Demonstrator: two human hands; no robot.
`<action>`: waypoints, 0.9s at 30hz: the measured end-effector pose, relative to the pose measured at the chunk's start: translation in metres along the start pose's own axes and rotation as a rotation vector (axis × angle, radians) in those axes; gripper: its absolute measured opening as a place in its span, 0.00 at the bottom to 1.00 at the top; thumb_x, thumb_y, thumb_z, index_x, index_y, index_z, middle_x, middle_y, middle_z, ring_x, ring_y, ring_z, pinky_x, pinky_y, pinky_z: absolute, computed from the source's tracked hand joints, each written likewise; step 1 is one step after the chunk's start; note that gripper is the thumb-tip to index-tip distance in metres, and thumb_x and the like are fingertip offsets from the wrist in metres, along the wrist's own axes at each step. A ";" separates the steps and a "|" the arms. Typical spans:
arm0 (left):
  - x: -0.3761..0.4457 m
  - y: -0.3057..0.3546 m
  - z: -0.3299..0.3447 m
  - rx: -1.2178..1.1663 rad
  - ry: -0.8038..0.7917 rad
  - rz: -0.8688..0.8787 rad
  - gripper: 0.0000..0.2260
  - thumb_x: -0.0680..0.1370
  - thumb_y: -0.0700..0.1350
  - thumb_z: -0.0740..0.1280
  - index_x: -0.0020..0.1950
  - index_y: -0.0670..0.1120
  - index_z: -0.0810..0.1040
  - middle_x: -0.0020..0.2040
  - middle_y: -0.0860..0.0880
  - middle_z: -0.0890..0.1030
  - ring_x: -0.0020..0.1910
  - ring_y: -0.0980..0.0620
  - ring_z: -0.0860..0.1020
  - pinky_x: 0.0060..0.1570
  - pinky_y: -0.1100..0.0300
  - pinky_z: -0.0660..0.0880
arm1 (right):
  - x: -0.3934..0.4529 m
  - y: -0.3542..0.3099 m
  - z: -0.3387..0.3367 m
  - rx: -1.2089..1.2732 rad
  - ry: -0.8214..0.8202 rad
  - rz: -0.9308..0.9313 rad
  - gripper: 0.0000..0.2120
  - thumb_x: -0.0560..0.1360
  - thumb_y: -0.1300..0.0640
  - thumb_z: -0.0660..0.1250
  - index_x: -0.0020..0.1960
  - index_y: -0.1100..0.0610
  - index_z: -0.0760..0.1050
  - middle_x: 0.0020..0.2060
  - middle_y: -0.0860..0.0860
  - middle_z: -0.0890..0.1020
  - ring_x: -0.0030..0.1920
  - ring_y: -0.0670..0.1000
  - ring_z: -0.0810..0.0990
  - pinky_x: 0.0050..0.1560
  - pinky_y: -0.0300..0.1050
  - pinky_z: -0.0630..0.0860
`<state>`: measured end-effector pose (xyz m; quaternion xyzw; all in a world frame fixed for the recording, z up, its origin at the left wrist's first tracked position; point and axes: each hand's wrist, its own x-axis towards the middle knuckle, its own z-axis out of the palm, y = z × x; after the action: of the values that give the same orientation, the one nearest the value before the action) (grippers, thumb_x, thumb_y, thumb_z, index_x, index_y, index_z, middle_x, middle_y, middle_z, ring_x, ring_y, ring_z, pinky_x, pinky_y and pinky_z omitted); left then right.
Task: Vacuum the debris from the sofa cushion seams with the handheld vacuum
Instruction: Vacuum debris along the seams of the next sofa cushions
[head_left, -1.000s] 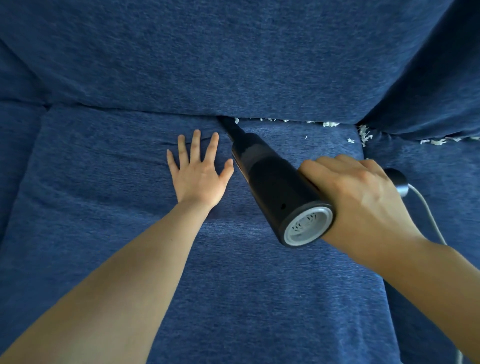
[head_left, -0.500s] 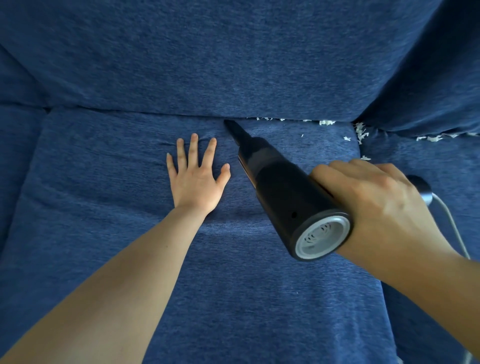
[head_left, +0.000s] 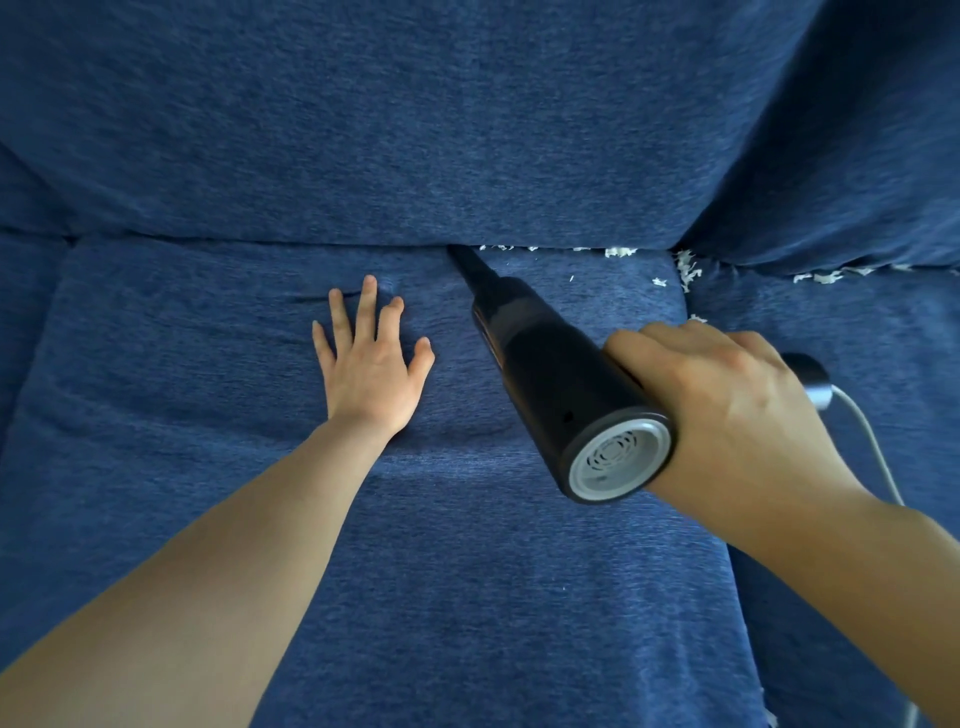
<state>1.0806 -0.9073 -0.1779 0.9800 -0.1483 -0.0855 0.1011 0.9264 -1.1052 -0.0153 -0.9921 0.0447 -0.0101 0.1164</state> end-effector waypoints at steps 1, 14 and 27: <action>0.003 0.007 -0.001 -0.020 0.014 0.020 0.25 0.81 0.57 0.55 0.74 0.45 0.63 0.81 0.49 0.47 0.79 0.44 0.41 0.76 0.41 0.41 | 0.001 0.002 0.000 -0.010 -0.004 -0.005 0.11 0.68 0.45 0.55 0.37 0.52 0.69 0.30 0.47 0.72 0.34 0.57 0.74 0.40 0.54 0.72; -0.008 0.042 0.010 0.164 -0.066 0.039 0.33 0.74 0.57 0.37 0.80 0.54 0.44 0.81 0.49 0.43 0.78 0.42 0.39 0.75 0.38 0.39 | 0.012 0.007 0.015 0.012 0.025 -0.011 0.09 0.67 0.49 0.64 0.38 0.51 0.65 0.31 0.47 0.71 0.34 0.58 0.74 0.40 0.52 0.70; -0.011 0.038 0.018 0.179 -0.003 0.044 0.30 0.79 0.61 0.42 0.80 0.54 0.47 0.81 0.49 0.47 0.79 0.43 0.42 0.75 0.39 0.41 | 0.003 0.015 0.015 -0.001 0.022 -0.011 0.07 0.67 0.50 0.63 0.38 0.53 0.68 0.30 0.49 0.74 0.34 0.59 0.74 0.40 0.52 0.71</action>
<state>1.0567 -0.9429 -0.1848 0.9815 -0.1768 -0.0714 0.0148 0.9286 -1.1169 -0.0337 -0.9923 0.0403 -0.0218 0.1154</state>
